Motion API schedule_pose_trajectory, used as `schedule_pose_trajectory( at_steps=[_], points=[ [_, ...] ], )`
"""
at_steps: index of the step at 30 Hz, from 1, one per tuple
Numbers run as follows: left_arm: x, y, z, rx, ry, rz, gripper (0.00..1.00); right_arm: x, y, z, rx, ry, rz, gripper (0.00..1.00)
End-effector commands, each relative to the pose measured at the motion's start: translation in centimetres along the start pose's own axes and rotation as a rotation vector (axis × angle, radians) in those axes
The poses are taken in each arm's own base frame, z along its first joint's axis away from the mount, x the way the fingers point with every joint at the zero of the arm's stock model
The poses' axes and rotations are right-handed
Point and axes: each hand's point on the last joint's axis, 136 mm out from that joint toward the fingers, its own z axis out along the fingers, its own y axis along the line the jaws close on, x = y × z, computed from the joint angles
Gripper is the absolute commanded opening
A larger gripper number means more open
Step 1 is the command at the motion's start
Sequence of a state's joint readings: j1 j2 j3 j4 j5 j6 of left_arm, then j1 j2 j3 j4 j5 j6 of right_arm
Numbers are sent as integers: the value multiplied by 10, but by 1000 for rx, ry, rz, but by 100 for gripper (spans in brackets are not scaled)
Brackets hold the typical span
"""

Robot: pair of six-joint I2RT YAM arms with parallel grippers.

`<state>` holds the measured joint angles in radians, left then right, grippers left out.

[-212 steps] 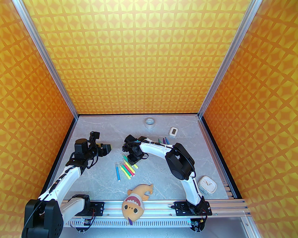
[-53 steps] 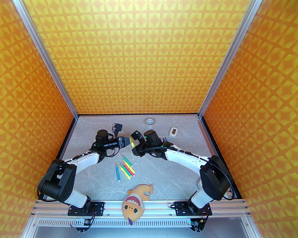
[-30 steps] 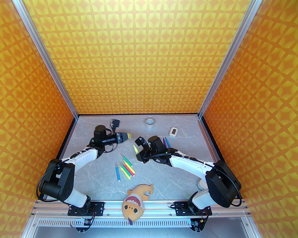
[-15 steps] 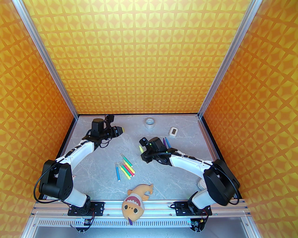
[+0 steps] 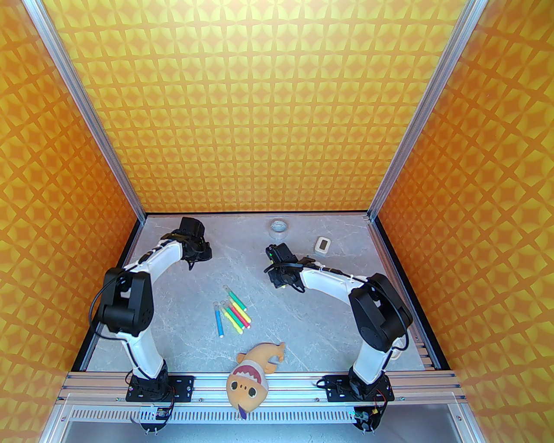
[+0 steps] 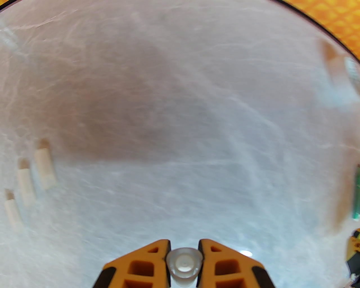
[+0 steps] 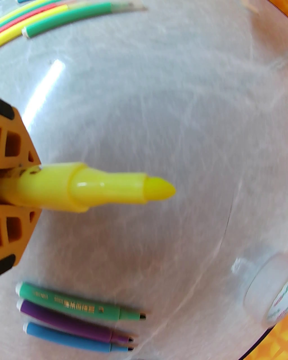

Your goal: Open the pen caps

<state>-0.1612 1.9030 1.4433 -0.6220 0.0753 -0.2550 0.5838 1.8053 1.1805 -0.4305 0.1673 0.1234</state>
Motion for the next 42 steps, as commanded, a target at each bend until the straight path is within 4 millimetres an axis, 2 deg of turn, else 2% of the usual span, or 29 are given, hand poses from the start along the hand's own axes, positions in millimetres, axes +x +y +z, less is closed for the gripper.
schedule_pose_trajectory(
  at_steps=[1, 4, 5, 14, 21, 29, 42],
  points=[
    [-6, 19, 2, -82, 24, 23, 0, -5, -19, 2, 78, 9, 27, 0],
    [-2, 28, 15, -102, 56, 18, 0, -4, -26, 6, 95, 17, 31, 0],
    [-12, 30, 15, -104, 42, 14, 0, -4, -28, 8, 101, 19, 33, 0],
    [-16, 57, 34, -135, 82, -26, 1, -2, -40, 19, 127, 38, 57, 0],
    [-18, 65, 37, -141, 86, -30, 1, 1, -49, 29, 146, 59, 74, 0],
    [-18, 81, 50, -156, 111, -60, 3, 6, -57, 34, 179, 79, 82, 0],
    [-12, 90, 61, -167, 147, -63, 10, 12, -65, 41, 195, 103, 111, 0]
  ],
)
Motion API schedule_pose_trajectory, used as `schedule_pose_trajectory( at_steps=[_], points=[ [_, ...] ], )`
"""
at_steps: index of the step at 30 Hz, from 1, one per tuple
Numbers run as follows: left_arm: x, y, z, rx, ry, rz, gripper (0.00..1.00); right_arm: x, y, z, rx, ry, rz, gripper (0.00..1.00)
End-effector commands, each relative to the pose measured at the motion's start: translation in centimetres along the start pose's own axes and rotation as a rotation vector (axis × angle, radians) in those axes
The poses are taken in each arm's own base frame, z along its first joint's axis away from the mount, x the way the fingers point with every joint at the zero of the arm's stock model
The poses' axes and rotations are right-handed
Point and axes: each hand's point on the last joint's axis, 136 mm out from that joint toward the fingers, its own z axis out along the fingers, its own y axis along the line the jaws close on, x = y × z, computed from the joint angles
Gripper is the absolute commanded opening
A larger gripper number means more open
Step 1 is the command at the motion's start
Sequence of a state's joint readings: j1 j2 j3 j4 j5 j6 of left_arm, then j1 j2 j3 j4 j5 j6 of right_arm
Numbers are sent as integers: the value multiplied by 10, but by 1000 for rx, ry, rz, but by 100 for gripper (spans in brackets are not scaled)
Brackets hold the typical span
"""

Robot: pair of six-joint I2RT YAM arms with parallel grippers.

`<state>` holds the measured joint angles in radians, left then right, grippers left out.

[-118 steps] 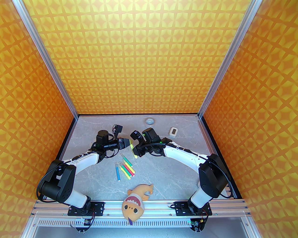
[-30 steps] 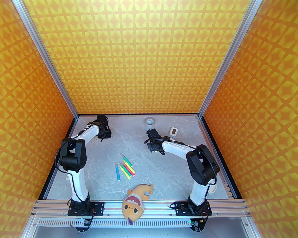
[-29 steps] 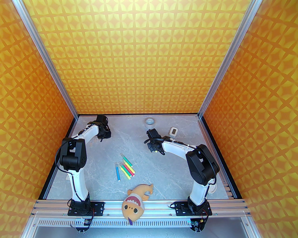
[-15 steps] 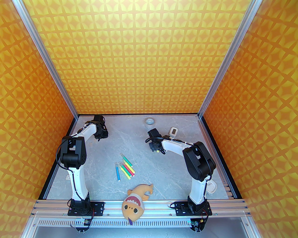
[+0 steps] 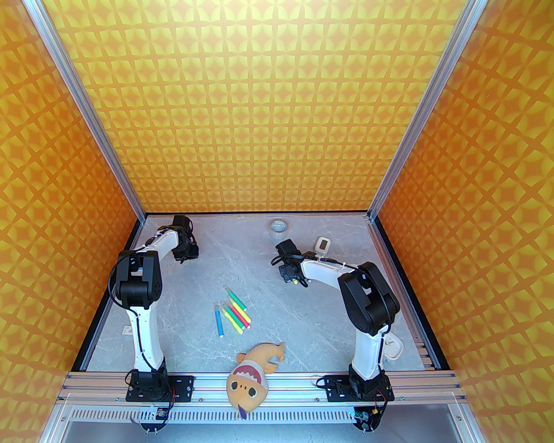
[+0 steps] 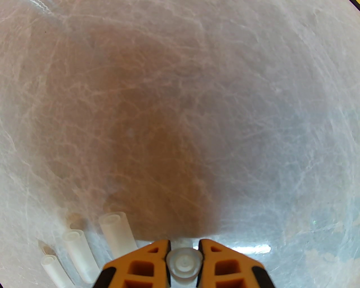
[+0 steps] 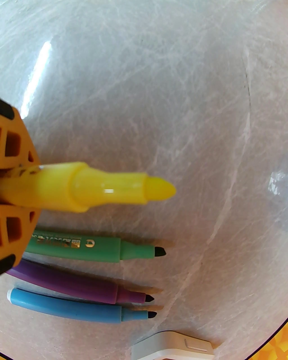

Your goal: Open the pen caps

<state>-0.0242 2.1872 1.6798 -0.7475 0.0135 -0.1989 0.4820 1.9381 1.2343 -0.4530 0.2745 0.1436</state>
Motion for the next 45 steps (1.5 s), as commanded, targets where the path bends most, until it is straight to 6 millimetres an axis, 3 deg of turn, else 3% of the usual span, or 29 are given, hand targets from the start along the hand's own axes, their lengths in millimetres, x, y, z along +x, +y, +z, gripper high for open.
schedule_pose_trajectory(
  at_steps=[1, 13, 24, 30, 43, 45],
  points=[
    [-2, 6, 3, -19, 11, 15, 11, -3, -5, 4, 26, 9, 24, 0],
    [1, 10, 9, -24, 28, 14, 20, -2, -8, 8, 39, 30, 33, 5],
    [1, 9, 2, -16, 18, 23, 26, 0, -9, 9, 49, 38, 37, 14],
    [-5, 2, -16, 23, -28, 19, 28, 1, -9, 10, 51, 43, 37, 17],
    [-18, -41, -89, 280, -196, 45, 34, 0, -8, 12, 50, 54, 34, 25],
    [-10, -43, -94, 304, -211, 47, 34, 0, -8, 13, 48, 55, 34, 25]
  ],
)
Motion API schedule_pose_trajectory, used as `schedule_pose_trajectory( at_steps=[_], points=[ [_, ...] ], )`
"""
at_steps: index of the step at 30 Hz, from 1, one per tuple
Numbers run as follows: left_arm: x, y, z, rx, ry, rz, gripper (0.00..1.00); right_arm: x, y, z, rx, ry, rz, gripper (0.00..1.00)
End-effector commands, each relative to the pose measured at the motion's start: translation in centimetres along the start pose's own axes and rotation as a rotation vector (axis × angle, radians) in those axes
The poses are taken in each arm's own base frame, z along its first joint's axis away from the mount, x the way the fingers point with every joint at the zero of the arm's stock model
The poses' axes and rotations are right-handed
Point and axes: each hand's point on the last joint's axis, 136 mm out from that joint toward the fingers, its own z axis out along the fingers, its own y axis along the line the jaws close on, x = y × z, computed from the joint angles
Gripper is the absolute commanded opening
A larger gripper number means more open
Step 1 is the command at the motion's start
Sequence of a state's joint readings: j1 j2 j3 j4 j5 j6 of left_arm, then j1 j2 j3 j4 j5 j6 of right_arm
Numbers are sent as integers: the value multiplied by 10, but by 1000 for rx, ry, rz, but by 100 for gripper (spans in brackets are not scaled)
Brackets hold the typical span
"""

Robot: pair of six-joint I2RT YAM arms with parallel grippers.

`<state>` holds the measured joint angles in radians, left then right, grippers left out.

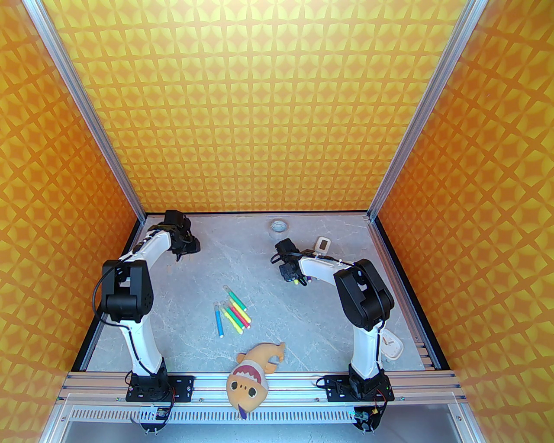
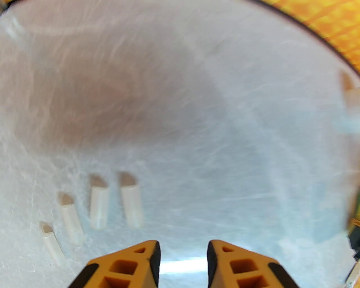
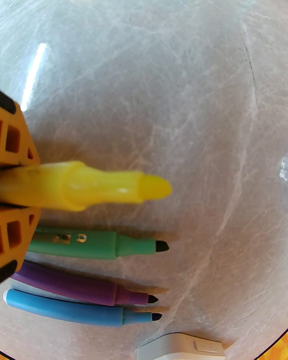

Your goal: Open the pen caps

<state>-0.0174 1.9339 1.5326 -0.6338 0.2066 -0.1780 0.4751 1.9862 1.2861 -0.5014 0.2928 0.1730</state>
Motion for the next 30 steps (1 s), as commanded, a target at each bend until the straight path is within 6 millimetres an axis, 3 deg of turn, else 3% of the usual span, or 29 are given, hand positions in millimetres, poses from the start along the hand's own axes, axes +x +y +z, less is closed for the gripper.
schedule_pose_trajectory(
  at_steps=[1, 5, 10, 15, 21, 24, 30],
  points=[
    [1, -15, -18, 90, -55, 5, 34, -1, -4, 5, 20, 16, 11, 25],
    [5, -29, -41, 170, -141, 10, 37, -1, -4, 3, 19, 19, 13, 26],
    [27, -35, -57, 212, -179, 23, 44, -4, 3, -7, -38, 2, 3, 30],
    [50, -33, -65, 233, -234, 9, 63, -7, 11, -21, -106, -19, -14, 38],
    [81, -29, -64, 247, -251, 4, 67, -10, 14, -48, -122, -32, -68, 41],
    [88, -27, -63, 242, -247, 16, 67, -11, 28, -65, -164, -45, -122, 42],
    [94, -27, -68, 245, -270, 38, 67, -2, 87, -95, -385, -61, -251, 43]
  ],
)
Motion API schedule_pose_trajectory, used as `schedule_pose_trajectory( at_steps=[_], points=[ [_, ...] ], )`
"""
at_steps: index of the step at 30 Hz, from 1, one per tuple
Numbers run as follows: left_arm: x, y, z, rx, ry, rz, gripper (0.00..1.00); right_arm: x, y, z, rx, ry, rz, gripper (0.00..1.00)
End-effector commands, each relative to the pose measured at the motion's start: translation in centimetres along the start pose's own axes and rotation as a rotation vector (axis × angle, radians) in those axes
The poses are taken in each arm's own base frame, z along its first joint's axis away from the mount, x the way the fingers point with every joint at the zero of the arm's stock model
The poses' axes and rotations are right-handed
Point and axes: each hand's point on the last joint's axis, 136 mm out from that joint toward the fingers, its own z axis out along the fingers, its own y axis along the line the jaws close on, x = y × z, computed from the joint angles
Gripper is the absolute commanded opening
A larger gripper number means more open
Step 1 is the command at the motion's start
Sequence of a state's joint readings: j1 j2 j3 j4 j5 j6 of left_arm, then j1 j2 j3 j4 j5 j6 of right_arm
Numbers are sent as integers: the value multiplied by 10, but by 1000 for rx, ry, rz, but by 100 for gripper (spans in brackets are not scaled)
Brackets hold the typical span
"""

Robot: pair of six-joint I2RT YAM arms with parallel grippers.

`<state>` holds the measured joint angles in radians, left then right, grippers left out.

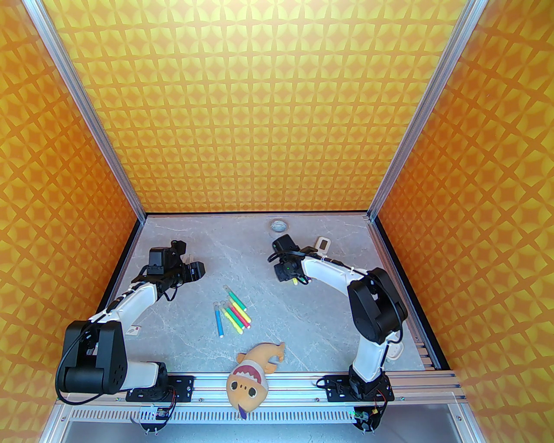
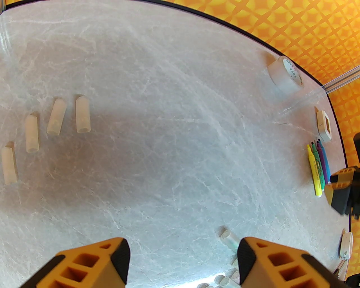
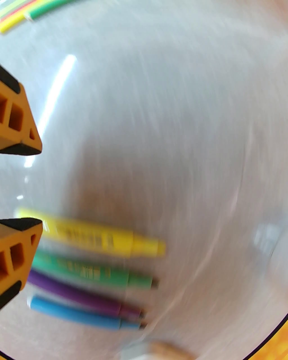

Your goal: Open the pen caps

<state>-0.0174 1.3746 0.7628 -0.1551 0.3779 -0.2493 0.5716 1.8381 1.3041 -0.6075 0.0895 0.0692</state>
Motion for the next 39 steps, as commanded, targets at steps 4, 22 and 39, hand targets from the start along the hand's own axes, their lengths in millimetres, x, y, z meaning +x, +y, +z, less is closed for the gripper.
schedule_pose_trajectory(
  at_steps=[4, 22, 39],
  points=[
    [-8, -9, -14, 33, -70, 53, 68, -5, 66, -20, -239, -6, -129, 43],
    [7, -19, -26, 88, -88, 113, 74, 3, 150, -12, -404, 118, -403, 43],
    [5, -23, -35, 97, -133, 128, 75, 10, 175, 17, -392, 214, -427, 41]
  ],
)
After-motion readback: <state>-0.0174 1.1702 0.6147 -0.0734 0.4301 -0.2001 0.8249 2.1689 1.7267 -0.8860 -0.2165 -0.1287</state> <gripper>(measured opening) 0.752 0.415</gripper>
